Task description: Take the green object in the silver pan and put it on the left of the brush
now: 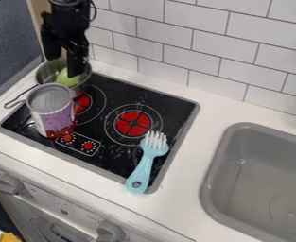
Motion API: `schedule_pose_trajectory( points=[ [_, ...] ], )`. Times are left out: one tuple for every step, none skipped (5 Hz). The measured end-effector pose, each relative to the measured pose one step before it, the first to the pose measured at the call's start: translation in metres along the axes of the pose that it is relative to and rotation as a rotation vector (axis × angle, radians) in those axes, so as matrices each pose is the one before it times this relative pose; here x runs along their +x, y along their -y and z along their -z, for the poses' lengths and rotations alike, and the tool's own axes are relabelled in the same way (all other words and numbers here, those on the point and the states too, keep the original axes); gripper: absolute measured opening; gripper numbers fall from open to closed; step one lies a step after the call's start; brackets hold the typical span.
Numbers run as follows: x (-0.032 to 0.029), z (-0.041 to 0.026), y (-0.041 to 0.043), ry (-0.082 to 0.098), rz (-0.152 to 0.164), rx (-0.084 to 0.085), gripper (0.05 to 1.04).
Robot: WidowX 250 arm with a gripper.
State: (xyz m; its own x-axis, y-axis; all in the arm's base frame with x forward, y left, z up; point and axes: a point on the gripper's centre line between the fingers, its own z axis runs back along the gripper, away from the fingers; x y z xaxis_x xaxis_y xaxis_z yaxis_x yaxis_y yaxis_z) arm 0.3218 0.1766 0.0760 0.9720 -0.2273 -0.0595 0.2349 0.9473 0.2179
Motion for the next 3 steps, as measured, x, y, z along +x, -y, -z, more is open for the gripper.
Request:
schedule_pose_trajectory(
  points=[
    [0.00125, 0.0134, -0.02145, -0.0142, 0.0036, 0.0268, 0.999],
    [0.00475, 0.01374, -0.00945, -0.0192, 0.0263, 0.0363, 0.999],
    [0.00347, 0.00903, -0.001, -0.012, 0.043, -0.0027, 0.999]
  ],
)
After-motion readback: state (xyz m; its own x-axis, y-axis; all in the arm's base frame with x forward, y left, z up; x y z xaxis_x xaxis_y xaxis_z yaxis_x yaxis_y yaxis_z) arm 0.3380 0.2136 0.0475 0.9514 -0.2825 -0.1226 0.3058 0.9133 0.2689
